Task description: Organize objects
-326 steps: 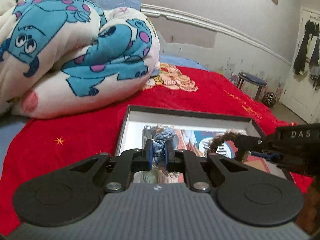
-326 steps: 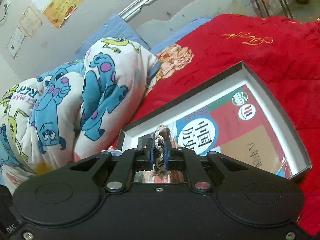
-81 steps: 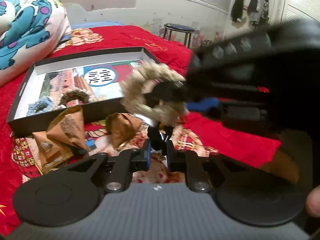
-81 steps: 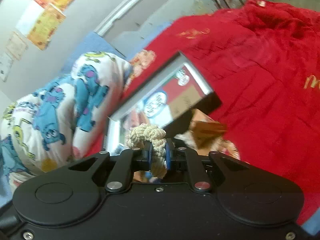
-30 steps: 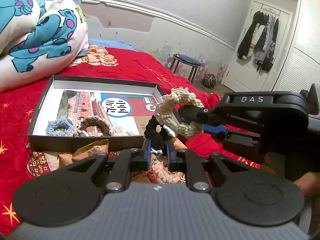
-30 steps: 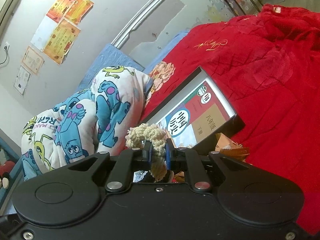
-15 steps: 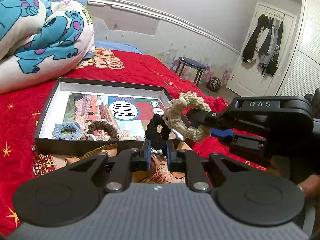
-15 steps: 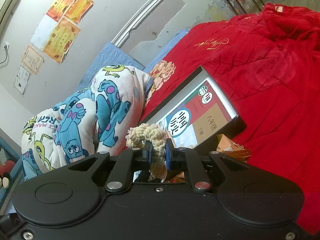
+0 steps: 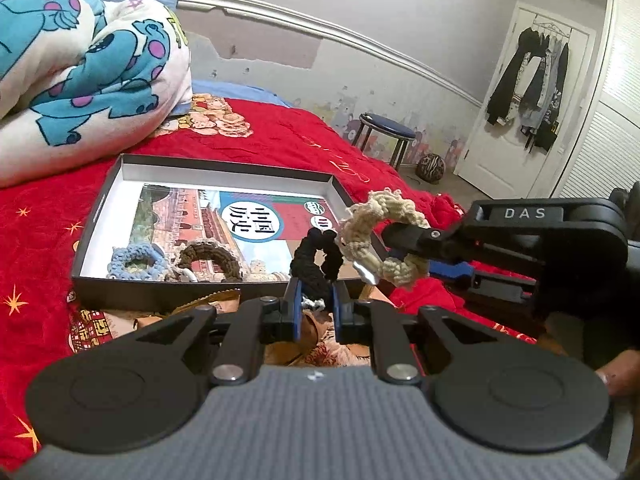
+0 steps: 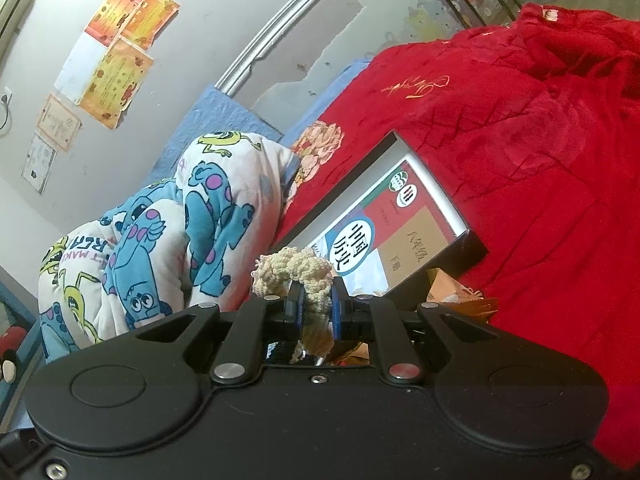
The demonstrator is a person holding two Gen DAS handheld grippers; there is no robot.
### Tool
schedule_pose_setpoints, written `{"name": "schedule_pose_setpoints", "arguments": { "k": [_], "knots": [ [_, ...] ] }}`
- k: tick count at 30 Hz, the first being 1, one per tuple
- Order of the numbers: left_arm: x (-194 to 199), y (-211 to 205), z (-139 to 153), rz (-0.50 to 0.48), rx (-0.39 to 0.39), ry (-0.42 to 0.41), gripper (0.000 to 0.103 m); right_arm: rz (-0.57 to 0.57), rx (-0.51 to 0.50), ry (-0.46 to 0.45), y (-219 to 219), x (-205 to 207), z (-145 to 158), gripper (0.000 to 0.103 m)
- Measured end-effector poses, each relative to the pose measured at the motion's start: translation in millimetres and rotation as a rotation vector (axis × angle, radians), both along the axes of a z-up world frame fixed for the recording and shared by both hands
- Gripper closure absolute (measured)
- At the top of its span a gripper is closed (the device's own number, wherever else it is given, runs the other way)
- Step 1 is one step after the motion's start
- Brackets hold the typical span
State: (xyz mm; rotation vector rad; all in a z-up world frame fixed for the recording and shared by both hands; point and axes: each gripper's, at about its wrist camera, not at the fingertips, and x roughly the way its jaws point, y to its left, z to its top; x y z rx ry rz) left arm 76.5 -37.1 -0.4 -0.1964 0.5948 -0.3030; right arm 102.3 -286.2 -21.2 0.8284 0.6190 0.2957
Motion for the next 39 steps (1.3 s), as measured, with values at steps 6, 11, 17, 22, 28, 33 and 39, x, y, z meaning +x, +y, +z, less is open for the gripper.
{"name": "schedule_pose_setpoints", "arguments": {
  "k": [6, 11, 17, 22, 28, 33, 39],
  "knots": [
    [2.7, 3.5, 0.9, 0.016, -0.003, -0.005, 0.085, 0.001, -0.008, 0.006, 0.9, 1.6, -0.7, 0.09],
    [6.4, 7.5, 1.7, 0.038, -0.018, -0.02, 0.085, 0.001, -0.011, 0.005, 1.2, 2.5, -0.9, 0.09],
    [12.9, 12.6, 1.4, 0.058, -0.03, -0.032, 0.085, 0.0, -0.012, 0.006, 1.7, 3.9, -0.8, 0.09],
    [17.5, 16.3, 0.6, 0.075, -0.045, -0.041, 0.085, 0.002, -0.017, 0.006, 2.0, 6.6, -1.2, 0.09],
    [22.0, 21.3, 0.0, 0.09, -0.074, -0.05, 0.084, 0.003, -0.024, 0.009, 2.8, 11.6, -1.1, 0.09],
    [21.7, 30.3, 0.0, 0.118, -0.087, -0.052, 0.084, 0.024, -0.058, -0.013, 5.2, 16.6, 4.7, 0.09],
    [23.7, 37.3, 1.2, 0.143, -0.101, -0.058, 0.084, 0.02, -0.065, -0.013, 5.2, 21.4, 5.5, 0.09]
  ]
}}
